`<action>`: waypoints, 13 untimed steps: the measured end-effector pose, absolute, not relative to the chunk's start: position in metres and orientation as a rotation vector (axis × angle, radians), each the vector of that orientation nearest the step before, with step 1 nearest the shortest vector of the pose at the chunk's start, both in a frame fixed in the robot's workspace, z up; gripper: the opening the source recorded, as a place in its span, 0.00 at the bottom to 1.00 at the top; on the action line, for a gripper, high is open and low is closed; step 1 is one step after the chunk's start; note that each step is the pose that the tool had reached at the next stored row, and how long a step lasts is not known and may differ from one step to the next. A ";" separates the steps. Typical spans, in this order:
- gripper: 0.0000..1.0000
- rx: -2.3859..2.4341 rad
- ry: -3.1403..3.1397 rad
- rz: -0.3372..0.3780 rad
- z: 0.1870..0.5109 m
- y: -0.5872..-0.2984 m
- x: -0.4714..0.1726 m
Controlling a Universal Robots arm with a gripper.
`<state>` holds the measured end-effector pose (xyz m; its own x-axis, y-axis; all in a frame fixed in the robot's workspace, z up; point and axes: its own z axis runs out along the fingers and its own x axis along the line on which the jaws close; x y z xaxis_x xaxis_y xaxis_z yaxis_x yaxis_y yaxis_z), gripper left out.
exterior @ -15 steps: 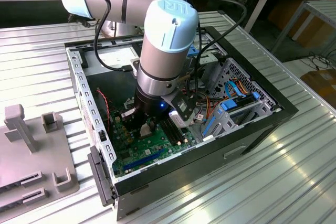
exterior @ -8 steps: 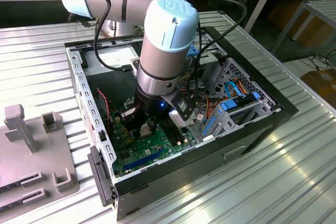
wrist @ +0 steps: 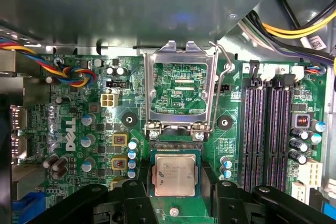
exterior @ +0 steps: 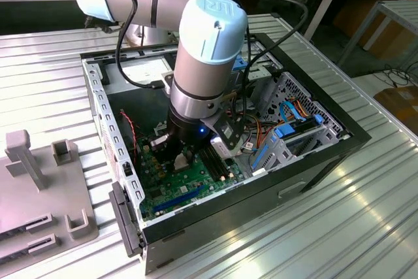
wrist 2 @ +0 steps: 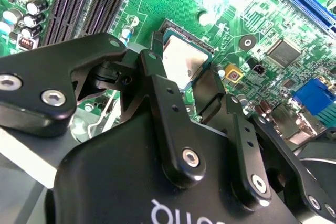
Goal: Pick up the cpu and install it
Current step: 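Pick up the cpu and move it towards the insertion slot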
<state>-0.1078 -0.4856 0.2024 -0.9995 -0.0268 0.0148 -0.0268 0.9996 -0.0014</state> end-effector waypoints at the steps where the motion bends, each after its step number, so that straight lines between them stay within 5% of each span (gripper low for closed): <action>1: 0.47 0.042 -3.126 0.003 0.202 -0.486 -0.108; 13: 0.47 0.042 -3.127 0.002 0.200 -0.485 -0.107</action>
